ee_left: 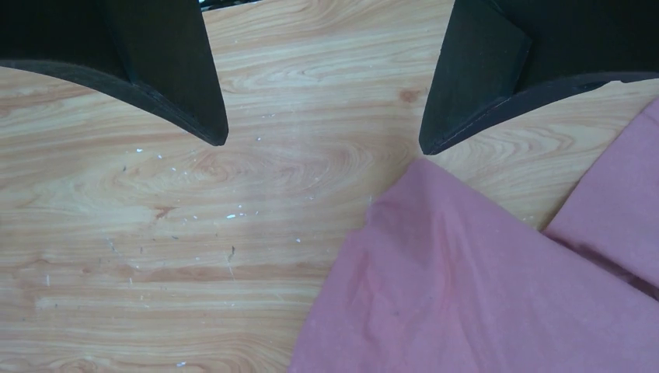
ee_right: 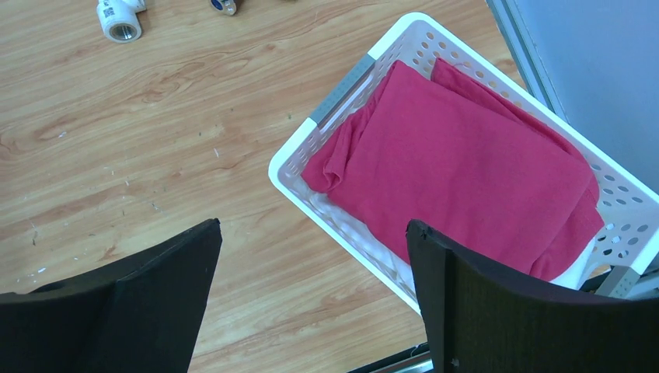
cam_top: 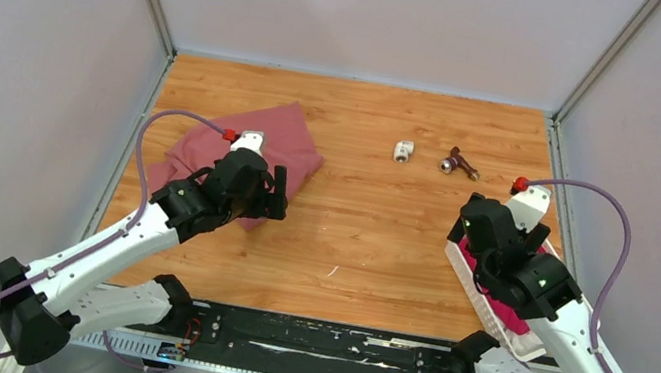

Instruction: Install the water faucets

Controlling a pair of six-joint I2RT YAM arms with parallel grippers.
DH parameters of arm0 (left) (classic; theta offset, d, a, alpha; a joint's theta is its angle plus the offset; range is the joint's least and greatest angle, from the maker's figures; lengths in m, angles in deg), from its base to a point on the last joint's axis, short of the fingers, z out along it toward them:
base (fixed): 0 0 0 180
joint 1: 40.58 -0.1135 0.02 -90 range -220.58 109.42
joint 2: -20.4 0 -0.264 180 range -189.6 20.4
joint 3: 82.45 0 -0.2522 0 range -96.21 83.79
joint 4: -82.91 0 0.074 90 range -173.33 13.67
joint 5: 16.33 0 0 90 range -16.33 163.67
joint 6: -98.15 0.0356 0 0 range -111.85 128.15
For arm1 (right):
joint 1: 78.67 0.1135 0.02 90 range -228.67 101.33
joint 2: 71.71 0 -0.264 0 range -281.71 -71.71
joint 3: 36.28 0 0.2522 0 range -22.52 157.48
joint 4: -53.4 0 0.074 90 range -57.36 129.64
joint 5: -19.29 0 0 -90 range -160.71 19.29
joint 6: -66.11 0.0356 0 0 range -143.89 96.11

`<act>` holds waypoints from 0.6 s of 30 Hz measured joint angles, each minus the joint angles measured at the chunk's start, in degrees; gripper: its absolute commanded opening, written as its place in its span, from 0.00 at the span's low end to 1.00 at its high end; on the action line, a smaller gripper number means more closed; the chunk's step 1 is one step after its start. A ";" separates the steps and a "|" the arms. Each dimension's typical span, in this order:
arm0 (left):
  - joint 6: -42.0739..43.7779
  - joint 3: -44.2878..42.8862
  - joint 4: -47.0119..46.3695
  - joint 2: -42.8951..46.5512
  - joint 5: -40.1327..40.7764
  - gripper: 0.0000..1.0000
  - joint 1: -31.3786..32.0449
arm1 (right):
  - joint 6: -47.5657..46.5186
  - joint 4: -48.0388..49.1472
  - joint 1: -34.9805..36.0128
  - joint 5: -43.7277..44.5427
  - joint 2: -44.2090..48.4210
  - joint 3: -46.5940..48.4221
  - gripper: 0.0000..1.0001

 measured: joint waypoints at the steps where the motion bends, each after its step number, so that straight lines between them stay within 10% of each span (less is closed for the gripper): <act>1: 0.02 0.00 -0.13 0.22 -0.09 1.00 0.00 | -0.37 0.42 0.00 -0.07 0.09 -0.07 0.94; 18: 3.28 1.79 -2.84 1.73 -5.99 1.00 0.04 | -7.17 6.54 0.00 -4.15 -3.41 -0.87 0.94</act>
